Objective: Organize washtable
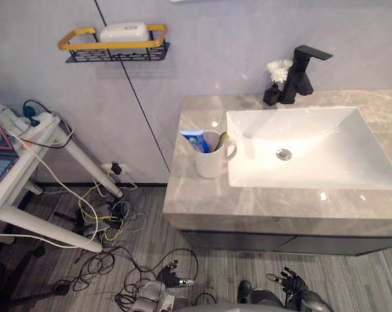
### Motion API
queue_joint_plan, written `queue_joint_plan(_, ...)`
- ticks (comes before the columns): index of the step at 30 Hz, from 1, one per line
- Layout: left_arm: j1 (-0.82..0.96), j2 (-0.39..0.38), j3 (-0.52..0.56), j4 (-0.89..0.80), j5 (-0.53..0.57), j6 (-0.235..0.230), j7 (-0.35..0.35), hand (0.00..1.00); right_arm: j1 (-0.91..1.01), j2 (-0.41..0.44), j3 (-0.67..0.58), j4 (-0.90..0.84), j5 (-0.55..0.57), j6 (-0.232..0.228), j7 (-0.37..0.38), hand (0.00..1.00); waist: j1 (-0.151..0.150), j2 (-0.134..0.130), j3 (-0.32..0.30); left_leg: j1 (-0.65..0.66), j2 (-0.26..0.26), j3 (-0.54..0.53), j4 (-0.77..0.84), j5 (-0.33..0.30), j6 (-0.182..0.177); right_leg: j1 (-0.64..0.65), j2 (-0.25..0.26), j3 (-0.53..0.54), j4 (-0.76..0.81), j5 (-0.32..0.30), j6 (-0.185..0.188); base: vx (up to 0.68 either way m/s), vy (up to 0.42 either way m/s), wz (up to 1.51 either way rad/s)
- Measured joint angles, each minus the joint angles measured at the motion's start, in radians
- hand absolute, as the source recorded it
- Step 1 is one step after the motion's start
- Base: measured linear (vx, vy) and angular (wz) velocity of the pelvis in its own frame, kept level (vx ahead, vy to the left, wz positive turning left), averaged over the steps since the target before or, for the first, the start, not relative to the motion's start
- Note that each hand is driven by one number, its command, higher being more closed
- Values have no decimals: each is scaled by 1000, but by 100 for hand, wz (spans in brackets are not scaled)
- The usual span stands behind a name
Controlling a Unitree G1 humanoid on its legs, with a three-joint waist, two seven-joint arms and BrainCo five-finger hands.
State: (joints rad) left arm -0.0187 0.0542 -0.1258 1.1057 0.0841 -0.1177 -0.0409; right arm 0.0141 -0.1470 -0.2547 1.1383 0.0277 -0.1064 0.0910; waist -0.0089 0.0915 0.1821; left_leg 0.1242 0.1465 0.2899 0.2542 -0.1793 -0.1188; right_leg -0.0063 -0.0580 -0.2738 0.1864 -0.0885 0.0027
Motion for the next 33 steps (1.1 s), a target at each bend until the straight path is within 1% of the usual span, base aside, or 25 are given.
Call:
queue_joint_plan(1, 0, 1, -3, -1, 8, 0, 0, 0, 0, 1, 5, 8, -3, 0, 0, 0, -1, -12, 0, -19, -15, -3, 32, 35, 17, 1, -25, 0, 4, -7, 5, 44, -82, 10)
queue_joint_plan(2, -1, 1, -23, -9, 11, 0, 0, 0, 0, -4, 14, 17, -3, 0, 0, 0, -5, -16, 1, -43, -25, -5, 61, 63, 21, -1, -46, -6, 5, -9, 6, 47, -69, 19)
queue_joint_plan(4, -2, 0, -42, -19, 11, -1, -1, 0, 5, -16, 29, 27, -17, 4, 0, 0, -5, -18, 3, -79, -28, -2, 88, 95, 21, -4, -71, -32, 5, -13, 1, 49, -13, 35)
queue_joint_plan(5, -1, 0, -43, -28, 14, -1, -1, 0, 8, -16, 28, 28, -30, 6, 0, 0, -4, -18, 3, -91, -28, 16, 98, 114, 22, -5, -83, -51, 7, -18, -4, 39, -47, 60)
queue_joint_plan(6, 1, 0, -44, -37, 19, -2, -1, 0, 12, -16, 26, 34, -38, 6, 0, 0, -3, -30, 7, -103, -26, 40, 95, 137, 28, -13, -95, -76, 10, -24, -12, 19, -71, 56)
queue_joint_plan(7, 0, 0, -44, -38, 20, -2, -1, 0, 12, -16, 24, 36, -38, 6, 0, 0, -3, -31, 7, -111, -24, 54, 94, 145, 25, -19, -103, -90, 12, -26, -17, -16, -67, 69)
queue_joint_plan(8, 0, 0, -44, -38, 26, -2, -2, 0, 13, -10, 20, 38, -39, 7, -1, 0, -7, -30, 8, -128, -2, 103, 129, 136, 37, -23, -112, -122, 18, -33, -27, -26, -67, 72)
queue_joint_plan(9, 0, 0, -44, -39, 28, -3, -2, 0, 10, -13, 20, 38, -41, 7, -1, 0, -7, -31, 8, -135, 40, 151, 197, 119, 61, -25, -121, -157, 29, -37, -35, -38, -64, 72)
queue_joint_plan(10, 0, 0, -44, -40, 28, -3, -2, 0, 9, -15, 20, 38, -41, 6, -1, 0, -7, -32, 8, -134, 59, 165, 226, 114, 67, -25, -126, -172, 29, -38, -35, -31, -35, 69)
queue_joint_plan(12, 0, 0, -66, -40, 29, -5, -2, 0, 0, -27, 19, 35, -42, 6, -3, 0, -14, -31, 8, -118, 127, 196, 281, 115, 68, -19, -153, -230, 31, -36, -33, 6, 51, 80)
queue_joint_plan(13, 1, 0, -68, -40, 30, -5, -2, 0, -6, -28, 18, 35, -42, 6, -4, 0, -16, -31, 7, -109, 142, 206, 278, 118, 66, -19, -159, -247, 34, -35, -30, 25, 110, 95)
queue_joint_plan(14, 2, -1, -69, -37, 31, -4, -2, 0, -7, -28, 16, 35, -43, 6, -5, 0, -21, -29, 6, -90, 170, 221, 259, 142, 64, -19, -171, -282, 40, -31, -24, 3, 145, 95)
queue_joint_plan(15, 7, -5, -71, -36, 33, -3, -2, 0, -12, -29, 15, 33, -43, 7, -6, 0, -27, -18, 1, -73, 183, 232, 198, 240, 62, -18, -174, -317, 39, -22, -9, 0, 240, 94)
queue_joint_plan(16, 7, -6, -73, -36, 33, -2, -1, 0, -18, -31, 14, 33, -42, 7, -6, 0, -30, -8, -4, -74, 172, 234, 173, 233, 46, -16, -179, -331, 36, -13, 1, -6, 228, 84)
queue_joint_plan(18, 1, 7, -78, -38, 33, -2, -1, 0, -22, -11, -4, 32, -42, 6, -6, 0, -26, -32, -5, -75, 142, 280, 125, 226, 37, 6, -200, -381, -18, 35, 20, -27, 241, 80)
queue_joint_plan(19, 2, 11, -79, -37, 33, -2, -1, 0, -22, -1, -4, 32, -40, 6, -7, 0, -29, -31, -5, -72, 129, 304, 98, 218, 27, 29, -203, -411, -56, 61, 28, -35, 258, 71)
queue_joint_plan(21, 2, 12, -81, -37, 34, -2, -1, 0, -23, 2, -4, 23, -38, 5, -8, 0, -29, -30, -5, -65, 108, 349, 58, 216, 23, 47, -204, -441, -99, 97, 38, -31, 179, 52)
queue_joint_plan(23, 5, 16, -81, -37, 36, -2, -1, 0, -23, 4, -3, 14, -37, 3, -9, 0, -29, -23, -6, -64, 94, 373, 29, 208, 13, 52, -203, -453, -132, 124, 40, -55, 180, 23)
queue_joint_plan(25, 9, 20, -80, -37, 41, -2, -1, 0, -22, 4, -3, 13, -36, 1, -10, 0, -30, -15, -11, -53, 90, 375, -12, 187, 3, 53, -188, -455, -160, 147, 36, -55, 166, -2)
queue_joint_plan(28, 17, 21, -81, -37, 45, -2, -1, 0, -12, 13, -4, -1, -34, -1, -23, 0, -34, -15, -12, -30, 80, 374, -88, 176, -2, 54, -164, -461, -186, 169, 32, -89, 125, 2)
queue_joint_plan(32, 21, 20, -80, -37, 45, -2, -1, 0, -3, 16, -3, -7, -37, -1, -24, 0, -32, -4, -18, -6, 79, 380, -179, 139, 14, 53, -115, -466, -230, 195, 29, -137, 115, -1)
queue_joint_plan(33, 20, 24, -78, -38, 45, -2, 0, 0, 0, 21, -2, -8, -37, -1, -25, 0, -31, -16, -18, -6, 76, 389, -188, 140, 14, 53, -114, -463, -247, 206, 35, -149, 90, -10)
